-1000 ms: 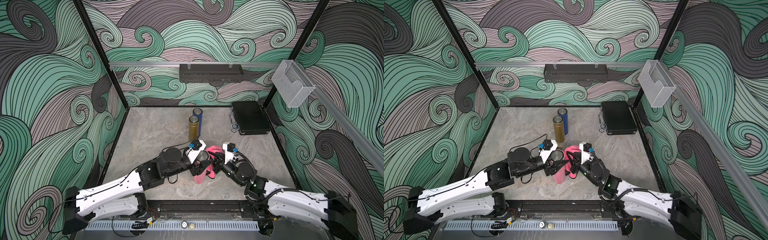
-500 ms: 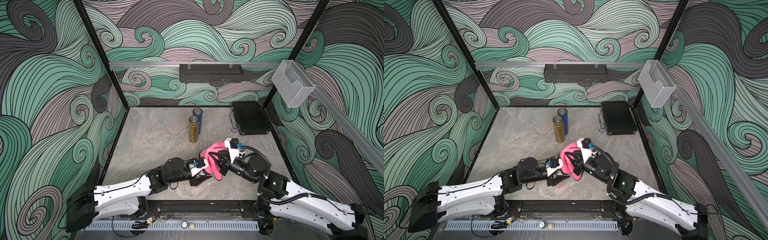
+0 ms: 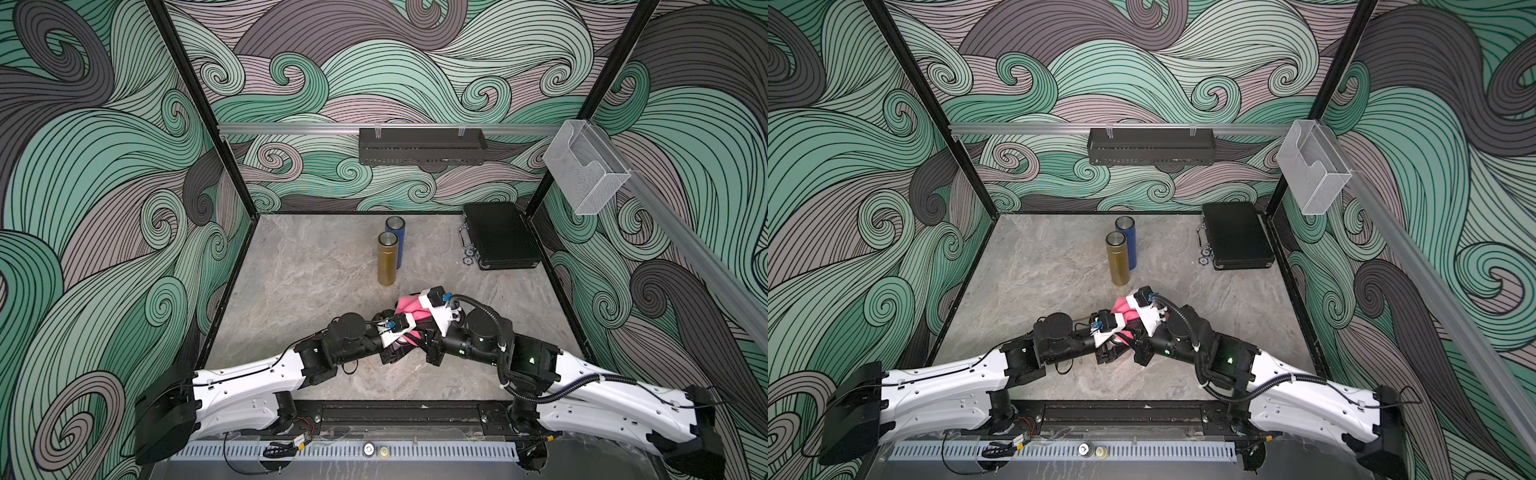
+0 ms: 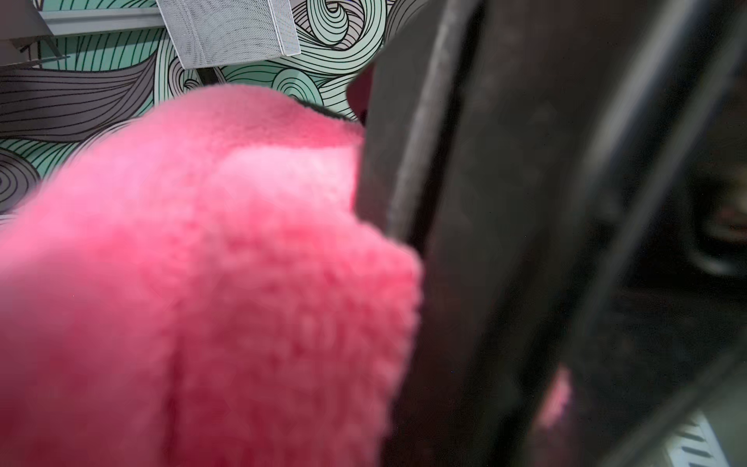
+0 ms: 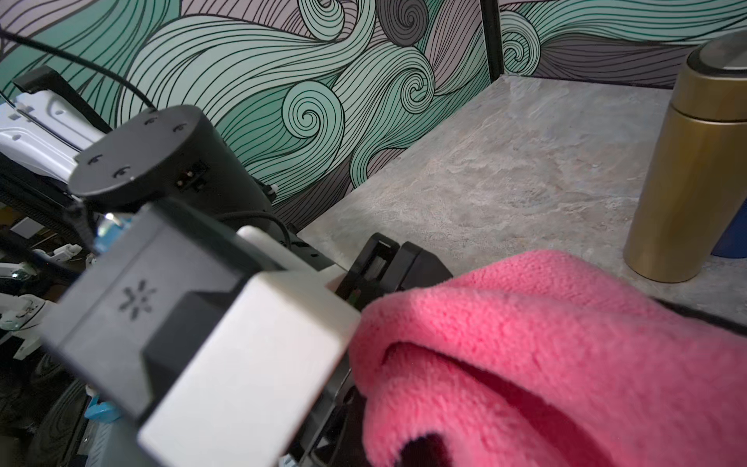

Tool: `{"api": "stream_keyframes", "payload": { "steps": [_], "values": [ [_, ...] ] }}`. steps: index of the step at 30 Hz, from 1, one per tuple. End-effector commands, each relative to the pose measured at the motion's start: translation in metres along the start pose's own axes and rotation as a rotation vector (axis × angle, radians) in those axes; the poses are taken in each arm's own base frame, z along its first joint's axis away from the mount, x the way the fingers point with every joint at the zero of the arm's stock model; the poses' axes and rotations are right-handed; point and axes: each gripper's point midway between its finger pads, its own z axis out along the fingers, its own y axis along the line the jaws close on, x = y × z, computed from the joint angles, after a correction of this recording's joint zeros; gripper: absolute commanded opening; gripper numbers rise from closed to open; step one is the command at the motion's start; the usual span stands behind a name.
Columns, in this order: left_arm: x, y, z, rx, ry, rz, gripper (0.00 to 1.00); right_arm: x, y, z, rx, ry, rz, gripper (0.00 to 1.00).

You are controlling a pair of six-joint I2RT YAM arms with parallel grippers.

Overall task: Wipe the surface of the thermos
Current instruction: Wipe the dirt from the surface of the thermos.

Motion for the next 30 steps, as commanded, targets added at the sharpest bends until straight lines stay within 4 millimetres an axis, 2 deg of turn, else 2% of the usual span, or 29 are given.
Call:
{"api": "stream_keyframes", "payload": {
  "steps": [1, 6, 8, 15, 18, 23, 28, 30],
  "values": [
    [-0.059, 0.024, -0.013, -0.078, -0.216, -0.01, 0.0, 0.043, -0.01, 0.003, 0.029, 0.145, 0.065, 0.0],
    [-0.064, 0.021, -0.022, -0.056, -0.247, -0.012, 0.0, 0.049, -0.049, -0.008, 0.146, 0.16, 0.157, 0.0],
    [-0.067, 0.018, -0.023, -0.032, -0.252, -0.007, 0.0, 0.049, -0.056, -0.009, 0.173, 0.175, 0.157, 0.0],
    [-0.065, 0.006, -0.018, 0.045, -0.239, 0.013, 0.0, 0.04, 0.006, 0.011, -0.017, 0.245, 0.067, 0.0],
    [-0.064, 0.006, -0.019, 0.042, -0.256, 0.011, 0.0, 0.03, 0.014, 0.011, -0.054, 0.205, 0.072, 0.0],
    [-0.062, 0.011, -0.023, 0.029, -0.289, -0.02, 0.0, 0.025, -0.016, 0.004, 0.073, 0.174, 0.084, 0.0],
    [-0.059, 0.018, -0.027, 0.024, -0.324, -0.088, 0.0, 0.04, -0.056, -0.001, 0.233, 0.228, 0.116, 0.0],
    [-0.058, 0.023, -0.028, 0.011, -0.339, -0.123, 0.0, 0.046, -0.064, -0.005, 0.282, 0.256, 0.117, 0.0]
  ]
}}
